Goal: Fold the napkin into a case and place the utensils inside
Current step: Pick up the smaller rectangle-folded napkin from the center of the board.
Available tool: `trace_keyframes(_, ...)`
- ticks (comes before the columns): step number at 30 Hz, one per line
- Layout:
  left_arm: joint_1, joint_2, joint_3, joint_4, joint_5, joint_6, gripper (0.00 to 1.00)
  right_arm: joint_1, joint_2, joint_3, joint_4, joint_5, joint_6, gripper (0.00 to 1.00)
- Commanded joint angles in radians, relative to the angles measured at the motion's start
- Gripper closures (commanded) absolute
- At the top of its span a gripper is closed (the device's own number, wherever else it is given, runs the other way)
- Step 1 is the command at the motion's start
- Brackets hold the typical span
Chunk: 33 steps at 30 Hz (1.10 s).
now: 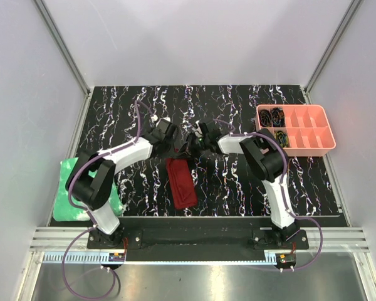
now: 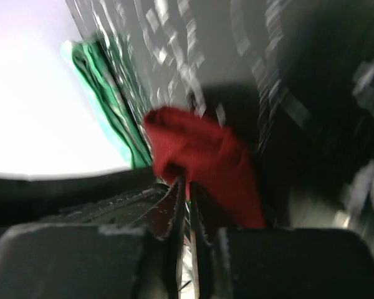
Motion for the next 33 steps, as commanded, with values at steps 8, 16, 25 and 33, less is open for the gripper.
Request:
trace_keyframes(8,0.023,-0.388,-0.006,-0.088,0.073,0.006,0.52,0.04,-0.301,0.059,-0.584,0.222,-0.436,0.64)
trace_keyframes(16,0.063,-0.781,-0.142,-0.146,0.056,-0.018,0.47,0.22,-0.285,0.131,-0.782,0.489,-0.49,0.37)
trace_keyframes(25,0.071,-0.902,-0.187,-0.202,0.091,-0.011,0.46,0.345,-0.162,0.323,-0.952,0.736,-0.496,0.33)
trace_keyframes(33,0.082,-0.933,-0.193,-0.206,0.097,0.0,0.45,0.406,-0.053,0.444,-1.046,0.83,-0.504,0.33)
